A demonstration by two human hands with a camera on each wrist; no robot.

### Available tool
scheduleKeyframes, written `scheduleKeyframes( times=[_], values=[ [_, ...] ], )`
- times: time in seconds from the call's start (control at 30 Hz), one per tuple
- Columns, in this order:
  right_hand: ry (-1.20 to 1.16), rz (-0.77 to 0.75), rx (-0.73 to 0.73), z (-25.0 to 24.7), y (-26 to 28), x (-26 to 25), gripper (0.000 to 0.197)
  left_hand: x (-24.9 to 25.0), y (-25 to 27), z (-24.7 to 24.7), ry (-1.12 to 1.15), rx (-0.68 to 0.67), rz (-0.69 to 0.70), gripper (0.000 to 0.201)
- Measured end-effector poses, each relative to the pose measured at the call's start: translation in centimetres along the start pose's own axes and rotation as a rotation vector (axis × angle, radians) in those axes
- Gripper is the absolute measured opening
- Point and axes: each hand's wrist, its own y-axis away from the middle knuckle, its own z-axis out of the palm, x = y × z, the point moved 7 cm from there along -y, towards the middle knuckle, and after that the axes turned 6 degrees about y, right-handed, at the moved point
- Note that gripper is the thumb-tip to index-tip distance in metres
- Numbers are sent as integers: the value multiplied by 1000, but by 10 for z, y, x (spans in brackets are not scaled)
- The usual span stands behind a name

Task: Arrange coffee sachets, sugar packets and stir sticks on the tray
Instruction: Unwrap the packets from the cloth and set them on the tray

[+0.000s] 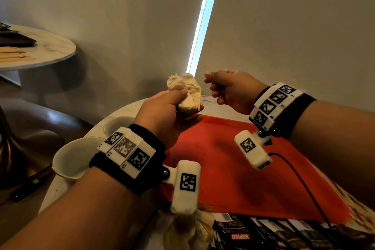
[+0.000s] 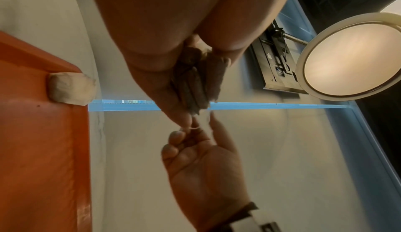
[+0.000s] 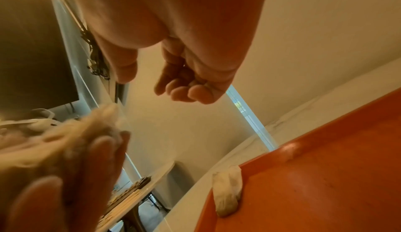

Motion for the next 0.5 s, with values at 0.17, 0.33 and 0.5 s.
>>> scheduleKeyframes(
  times=[0.17,0.33,0.5],
  values=[
    [-5,-85,-144,10,18,-17,16,-3,3,3,-22,-19,2,13],
    [3,-105,-145,13,22,-22,20,-5,6,5,-49,-32,-12,11],
    [80,-117,-112,13,23,-28,6,-6,4,4,-52,-32,-22,18]
  ],
)
